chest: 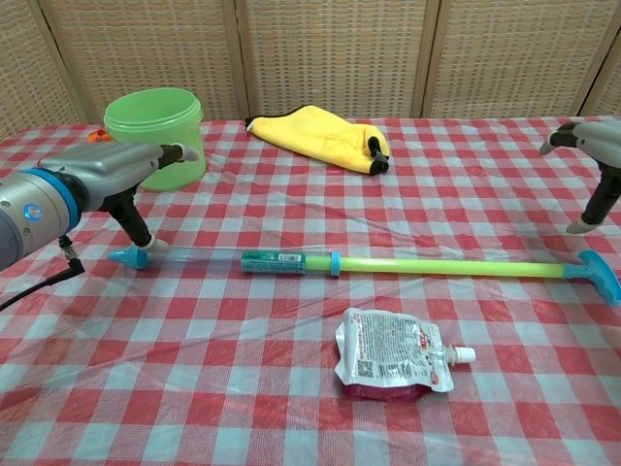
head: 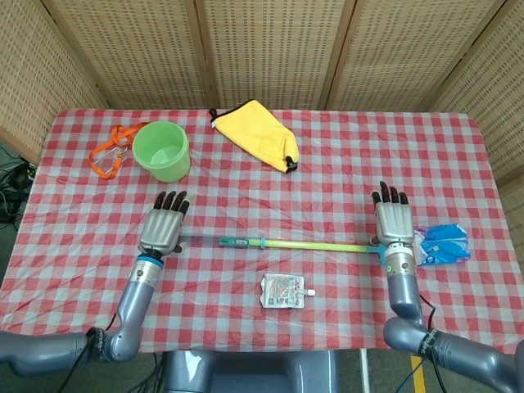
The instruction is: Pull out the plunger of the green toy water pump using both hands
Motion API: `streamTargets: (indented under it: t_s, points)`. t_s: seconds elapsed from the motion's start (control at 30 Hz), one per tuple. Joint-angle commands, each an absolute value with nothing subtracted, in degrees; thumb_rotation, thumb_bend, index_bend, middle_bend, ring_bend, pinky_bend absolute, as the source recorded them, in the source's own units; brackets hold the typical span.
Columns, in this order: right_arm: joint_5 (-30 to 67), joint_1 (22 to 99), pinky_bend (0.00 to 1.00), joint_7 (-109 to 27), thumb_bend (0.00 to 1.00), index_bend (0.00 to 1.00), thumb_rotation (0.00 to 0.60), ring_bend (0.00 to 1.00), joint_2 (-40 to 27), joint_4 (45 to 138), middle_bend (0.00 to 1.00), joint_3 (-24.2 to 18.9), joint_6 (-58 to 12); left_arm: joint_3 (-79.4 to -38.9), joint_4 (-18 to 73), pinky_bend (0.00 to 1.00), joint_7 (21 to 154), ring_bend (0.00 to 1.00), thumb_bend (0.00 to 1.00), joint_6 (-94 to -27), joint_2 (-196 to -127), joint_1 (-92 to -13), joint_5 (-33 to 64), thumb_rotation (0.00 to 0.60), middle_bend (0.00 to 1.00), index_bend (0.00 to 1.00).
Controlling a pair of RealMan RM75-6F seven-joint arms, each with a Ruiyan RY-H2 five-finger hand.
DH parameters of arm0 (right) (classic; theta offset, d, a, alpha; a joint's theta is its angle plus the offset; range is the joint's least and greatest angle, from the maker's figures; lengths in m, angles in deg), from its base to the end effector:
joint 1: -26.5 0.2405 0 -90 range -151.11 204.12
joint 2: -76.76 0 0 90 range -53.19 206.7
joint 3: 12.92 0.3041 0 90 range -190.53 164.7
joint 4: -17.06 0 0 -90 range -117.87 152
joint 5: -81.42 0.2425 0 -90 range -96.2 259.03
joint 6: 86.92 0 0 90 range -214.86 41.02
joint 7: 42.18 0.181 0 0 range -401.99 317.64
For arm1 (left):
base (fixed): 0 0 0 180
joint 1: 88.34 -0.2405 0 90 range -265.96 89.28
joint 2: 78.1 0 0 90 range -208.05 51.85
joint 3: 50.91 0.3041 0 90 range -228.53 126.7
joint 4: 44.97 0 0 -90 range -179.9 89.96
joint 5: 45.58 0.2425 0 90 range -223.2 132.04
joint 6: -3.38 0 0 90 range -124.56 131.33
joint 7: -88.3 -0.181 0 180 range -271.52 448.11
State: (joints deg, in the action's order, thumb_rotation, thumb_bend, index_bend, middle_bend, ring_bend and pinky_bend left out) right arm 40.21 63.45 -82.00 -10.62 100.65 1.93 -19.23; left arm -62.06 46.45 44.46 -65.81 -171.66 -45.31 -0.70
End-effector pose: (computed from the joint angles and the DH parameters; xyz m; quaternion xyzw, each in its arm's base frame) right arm -0.2703 -0.4314 0.0049 0.6201 -0.4066 0.2536 0.6212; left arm -0.1702 0.4011 -0.0656 -0.7037 -0.3786 -0.2984 0.5219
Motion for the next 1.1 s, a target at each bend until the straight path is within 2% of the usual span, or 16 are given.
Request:
streamTargets:
  t_s: [0.03, 0.2, 0.37, 0.53, 0.77, 0.87, 1.1]
  points:
    - [36.9, 62.6, 0.05, -79.7, 0.27, 0.14, 0.6, 0.0, -9.7, 102.3, 0.0, 1.5, -17.8, -61.6, 48.7, 0.0, 45.9, 0.0, 0.18, -67.5, -170.1, -46.6, 1.2, 0.6, 0.0, 0.0]
    - [24.9, 59.5, 0.02, -71.2, 0.27, 0.15, 0.6, 0.0, -8.4, 104.5, 0.0, -1.2, -13.2, -58.5, 52.7, 0.0, 52.6, 0.0, 0.18, -71.6, -166.2, -50.8, 10.1, 0.6, 0.0, 0.0]
    - [12.0, 55.4, 0.0, -63.2, 0.2, 0.14, 0.6, 0.0, -6.6, 104.3, 0.0, -6.7, -8.2, -51.8, 54.4, 0.0, 59.9, 0.0, 0.11, -77.0, -160.3, -56.8, 23.1, 0.6, 0.0, 0.0]
    - [3.6, 50.7, 0.0, -57.6, 0.12, 0.08, 0.6, 0.0, -5.5, 104.3, 0.0, -11.1, -2.4, -45.0, 51.7, 0.0, 60.6, 0.0, 0.02, -86.7, -157.3, -63.9, 34.0, 0.6, 0.0, 0.0]
    - [-3.0, 46.0, 0.0, -55.2, 0.05, 0.02, 0.6, 0.0, -3.3, 104.2, 0.0, -15.6, 1.9, -38.3, 51.0, 0.0, 62.6, 0.0, 0.0, -90.8, -153.6, -70.5, 41.0, 0.6, 0.0, 0.0]
    - [-5.0, 43.6, 0.0, -57.3, 0.03, 0.0, 0.6, 0.0, -1.9, 103.3, 0.0, -17.5, 3.7, -37.1, 49.9, 0.0, 63.8, 0.0, 0.0, -93.6, -153.1, -73.6, 43.4, 0.6, 0.0, 0.0]
    - [-7.1, 40.1, 0.0, -53.7, 0.03, 0.0, 0.6, 0.0, -0.1, 103.1, 0.0, -18.6, 5.6, -37.6, 47.8, 0.0, 66.2, 0.0, 0.0, -97.0, -152.9, -77.9, 46.6, 0.6, 0.0, 0.0]
